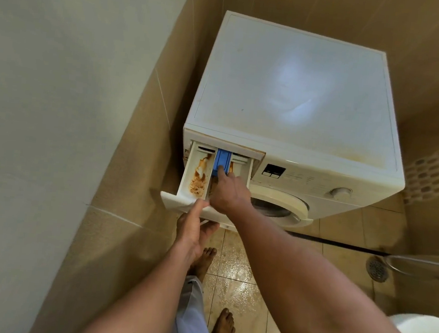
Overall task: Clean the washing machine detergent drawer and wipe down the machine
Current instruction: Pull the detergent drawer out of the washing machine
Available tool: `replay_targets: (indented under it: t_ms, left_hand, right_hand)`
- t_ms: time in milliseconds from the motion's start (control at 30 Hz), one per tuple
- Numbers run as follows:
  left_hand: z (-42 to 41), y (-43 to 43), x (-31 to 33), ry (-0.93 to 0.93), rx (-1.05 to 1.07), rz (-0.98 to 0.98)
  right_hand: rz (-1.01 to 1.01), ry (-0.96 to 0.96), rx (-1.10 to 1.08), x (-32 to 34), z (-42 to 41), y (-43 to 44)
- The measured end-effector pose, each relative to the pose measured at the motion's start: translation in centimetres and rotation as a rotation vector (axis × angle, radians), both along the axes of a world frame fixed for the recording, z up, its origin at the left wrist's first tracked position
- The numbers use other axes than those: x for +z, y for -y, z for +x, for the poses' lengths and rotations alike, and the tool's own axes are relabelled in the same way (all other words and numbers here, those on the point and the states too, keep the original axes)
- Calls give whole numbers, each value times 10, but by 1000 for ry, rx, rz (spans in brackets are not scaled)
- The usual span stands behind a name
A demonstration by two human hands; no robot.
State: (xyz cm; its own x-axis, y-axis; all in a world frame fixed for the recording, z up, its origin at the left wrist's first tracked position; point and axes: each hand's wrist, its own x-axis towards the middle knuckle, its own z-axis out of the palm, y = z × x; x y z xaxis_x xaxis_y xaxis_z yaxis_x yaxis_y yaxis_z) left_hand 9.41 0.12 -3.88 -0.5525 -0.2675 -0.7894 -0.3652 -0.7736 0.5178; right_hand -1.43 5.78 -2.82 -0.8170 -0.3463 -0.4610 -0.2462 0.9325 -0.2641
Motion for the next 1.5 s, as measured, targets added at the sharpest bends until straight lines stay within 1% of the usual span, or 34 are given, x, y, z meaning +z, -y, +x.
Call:
replay_targets:
  t_ms: [233,300,367,400,467,533,567,633,700,733,767,867,967,1000,1067,1133,1200,1267,1300,1367,1433,1500]
  left_hand:
    - [46,-12,2,26,6,17]
    - [58,-17,7,9,-3,22]
    - [66,-20,12,-3,-2,19]
    - [68,-22,15,-8,2,20]
    - [72,-29,21,-6,-16,14]
    - [75,-40,29,-3,-45,21]
    - [75,-48,34,-11,-69,22]
    - [76,-69,45,-41,-124,26]
    - [74,-96,57,-70,-200,40]
    - [72,-110,62,-80,-240,46]
    - [70,-120,68,-93,-277,50]
    - [63,-163,82,-113,-455,28]
    - [60,-204,98,-189,-735,25]
    - [58,-217,101,-202,-852,-26]
    - [51,-237,104,-217,-1036,-204]
    - [38,-255,105,-273,-1101,-374]
    - [22,-272,107,-337,-1183,-477]
    - [5,-295,111,-384,-1329,-579]
    - [-4,-306,110,-411,-1427,-643]
    - [-17,-331,113,-500,-1708,-747]
    - [-21,-363,117,-544,-1979,-741]
    - [-15,-396,118,-506,-2185,-652]
  right_hand:
    - [-3,-39,30,-1,53,-16]
    - [-65,-75,25,4,71,-27]
    - [-196,-140,-11,11,86,-44]
    - [-274,-185,-63,16,93,-55]
    - [-392,-287,-234,24,105,-82]
    - [-413,-306,-449,29,112,-112]
    - [-392,-286,-542,31,115,-129]
    - [-351,-145,-655,29,120,-165]
    - [-446,67,-727,30,125,-197]
    - [-496,135,-751,31,128,-211]
    - [-511,148,-751,31,131,-221]
    - [-469,93,-859,40,146,-269]
    - [-530,54,-1038,45,163,-320]
    - [-543,36,-1093,48,169,-336]
    - [-539,5,-1178,59,182,-364]
    - [-534,-18,-1245,73,201,-391]
    - [-515,-39,-1317,78,218,-418]
    - [-490,-54,-1408,83,238,-438]
    - [-483,-60,-1444,84,249,-446]
    - [-468,-58,-1505,85,271,-458]
    - [-470,-79,-1568,91,294,-466]
    - [-482,-94,-1629,100,317,-469]
